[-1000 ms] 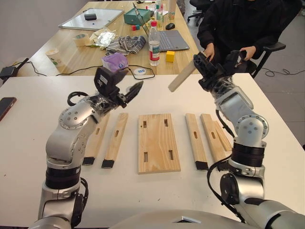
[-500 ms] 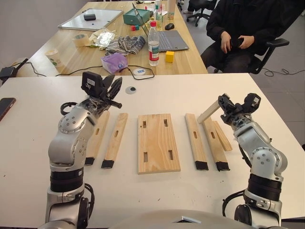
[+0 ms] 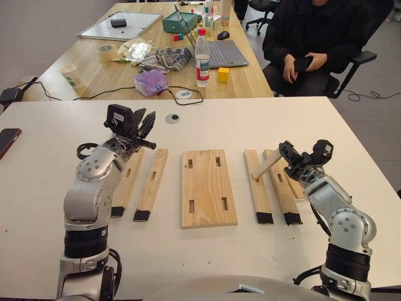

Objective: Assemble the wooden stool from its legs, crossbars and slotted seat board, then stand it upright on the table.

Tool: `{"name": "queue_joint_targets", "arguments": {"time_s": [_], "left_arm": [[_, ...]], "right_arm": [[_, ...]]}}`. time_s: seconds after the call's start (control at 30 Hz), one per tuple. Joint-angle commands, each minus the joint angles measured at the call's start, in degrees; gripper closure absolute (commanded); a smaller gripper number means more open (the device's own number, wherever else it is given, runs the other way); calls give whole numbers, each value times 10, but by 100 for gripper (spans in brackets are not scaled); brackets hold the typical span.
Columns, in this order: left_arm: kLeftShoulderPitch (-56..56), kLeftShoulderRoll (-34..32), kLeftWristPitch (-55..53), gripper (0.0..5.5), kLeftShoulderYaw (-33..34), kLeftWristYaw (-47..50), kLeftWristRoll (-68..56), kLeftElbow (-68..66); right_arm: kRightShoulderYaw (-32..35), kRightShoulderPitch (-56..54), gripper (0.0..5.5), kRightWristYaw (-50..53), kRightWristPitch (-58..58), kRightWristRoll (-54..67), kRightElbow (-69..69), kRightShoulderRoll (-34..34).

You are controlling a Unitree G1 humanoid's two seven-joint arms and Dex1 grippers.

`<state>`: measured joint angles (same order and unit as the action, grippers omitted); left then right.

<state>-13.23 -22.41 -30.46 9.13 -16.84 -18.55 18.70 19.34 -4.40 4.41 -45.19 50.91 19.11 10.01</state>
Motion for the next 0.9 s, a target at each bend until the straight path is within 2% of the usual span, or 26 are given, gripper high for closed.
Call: {"name": "queue_joint_targets", "arguments": {"time_s": [0.03, 0.4, 0.9], "left_arm": [[0, -8, 7, 425, 6, -3, 5, 2], [2, -11, 13, 425, 20, 2, 8, 20], [-6, -5, 11, 425, 28, 1, 3, 35]], "right_arm": [[-3, 3, 510, 4, -7, -17, 17, 18], [16, -31, 510, 23, -43, 14, 40, 17], [-12, 26, 510, 7, -22, -36, 48, 27]]}}
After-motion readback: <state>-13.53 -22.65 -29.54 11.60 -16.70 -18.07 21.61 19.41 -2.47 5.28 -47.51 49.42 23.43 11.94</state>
